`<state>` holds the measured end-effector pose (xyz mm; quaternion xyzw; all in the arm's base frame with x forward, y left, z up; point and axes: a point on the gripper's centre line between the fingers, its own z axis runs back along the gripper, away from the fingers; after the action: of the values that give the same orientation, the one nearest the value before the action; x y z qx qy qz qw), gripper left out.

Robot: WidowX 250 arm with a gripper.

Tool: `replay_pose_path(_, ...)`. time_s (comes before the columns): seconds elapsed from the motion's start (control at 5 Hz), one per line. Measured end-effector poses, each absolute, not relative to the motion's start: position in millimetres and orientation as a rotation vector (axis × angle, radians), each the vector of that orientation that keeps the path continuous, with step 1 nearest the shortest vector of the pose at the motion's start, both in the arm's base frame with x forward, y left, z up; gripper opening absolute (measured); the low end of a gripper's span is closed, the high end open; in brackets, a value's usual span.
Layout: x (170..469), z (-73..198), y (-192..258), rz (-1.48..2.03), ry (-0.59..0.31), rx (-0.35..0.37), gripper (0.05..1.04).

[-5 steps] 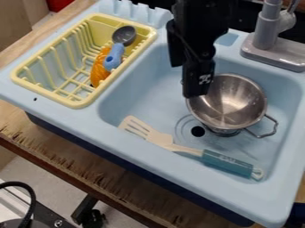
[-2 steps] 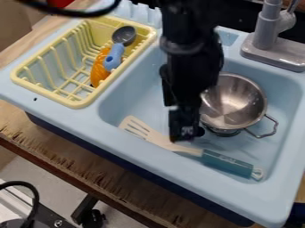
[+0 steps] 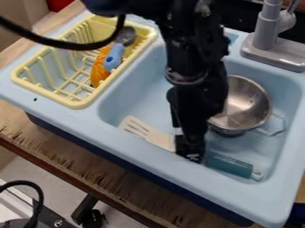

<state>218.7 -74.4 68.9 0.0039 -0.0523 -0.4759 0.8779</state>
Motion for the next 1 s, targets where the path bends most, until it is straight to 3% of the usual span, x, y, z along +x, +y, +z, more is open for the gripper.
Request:
replay_pose_path(0.2,219.4,53.7,-76.1,-0.965,-0.133,0.005,0.999)
replay_pose_path(0.8,221.0,50.6,-76.2,-0.91,-0.147,0.002,0.955)
replay_pose_path(1.0,223.4,50.6,-75.3,-0.875,-0.143,-0.023,0.691)
